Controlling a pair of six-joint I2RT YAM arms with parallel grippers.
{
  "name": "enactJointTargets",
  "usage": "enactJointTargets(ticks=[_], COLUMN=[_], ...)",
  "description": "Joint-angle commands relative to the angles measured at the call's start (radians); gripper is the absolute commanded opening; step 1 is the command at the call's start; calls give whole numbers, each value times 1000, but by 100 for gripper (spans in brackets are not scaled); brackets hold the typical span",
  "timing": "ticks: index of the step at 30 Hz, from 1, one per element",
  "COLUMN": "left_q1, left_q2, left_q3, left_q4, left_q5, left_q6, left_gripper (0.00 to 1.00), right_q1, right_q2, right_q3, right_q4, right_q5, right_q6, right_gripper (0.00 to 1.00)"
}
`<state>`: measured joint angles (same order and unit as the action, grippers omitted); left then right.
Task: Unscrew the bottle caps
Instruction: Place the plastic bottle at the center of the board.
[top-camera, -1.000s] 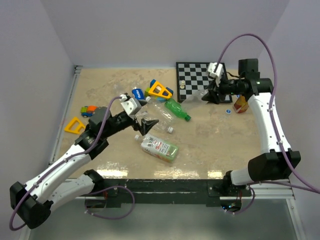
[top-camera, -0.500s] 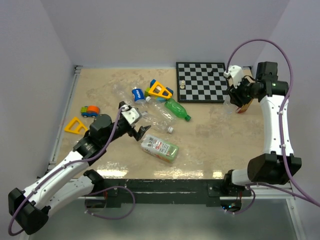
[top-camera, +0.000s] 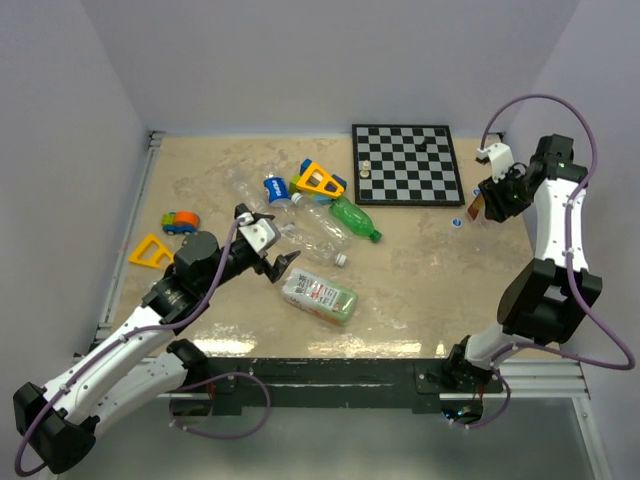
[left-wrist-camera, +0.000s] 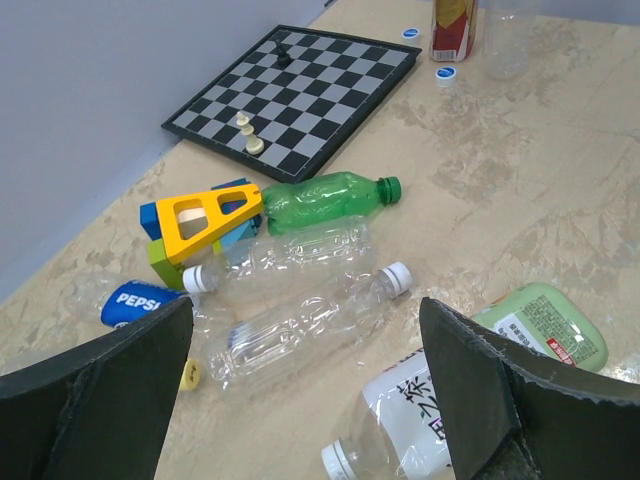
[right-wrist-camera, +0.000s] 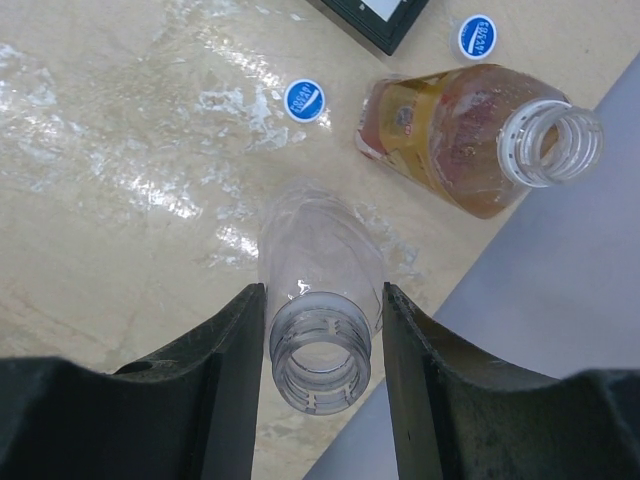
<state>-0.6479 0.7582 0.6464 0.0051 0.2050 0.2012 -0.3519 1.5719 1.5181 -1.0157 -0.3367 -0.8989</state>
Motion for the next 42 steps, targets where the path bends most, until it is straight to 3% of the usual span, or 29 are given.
enactJointTargets(ticks=[1,6,16,23,42], left_q1=[7,5,7,7,7], left_q2=[-10,-10,-8,-8,-13], left_q3=[-2,-2,-5,-5,-5], left_q4=[32,30,30,30,29], left_q5=[13,14,17,20,24], left_q6=[6,9,7,10,10], left_gripper=[100,100,100,100,100], right_q1=[-35,-44,-45,-48,-48], right_q2=[20,39,33,22,10], right_q3=[13,-13,-32,-44,-56], right_q4=[51,83,77,74,46], right_q5=[-13,-12,-25,-27,-41], right_q6=[-14,-21,-40,-41,-64], right_gripper=[8,21,59,64,64])
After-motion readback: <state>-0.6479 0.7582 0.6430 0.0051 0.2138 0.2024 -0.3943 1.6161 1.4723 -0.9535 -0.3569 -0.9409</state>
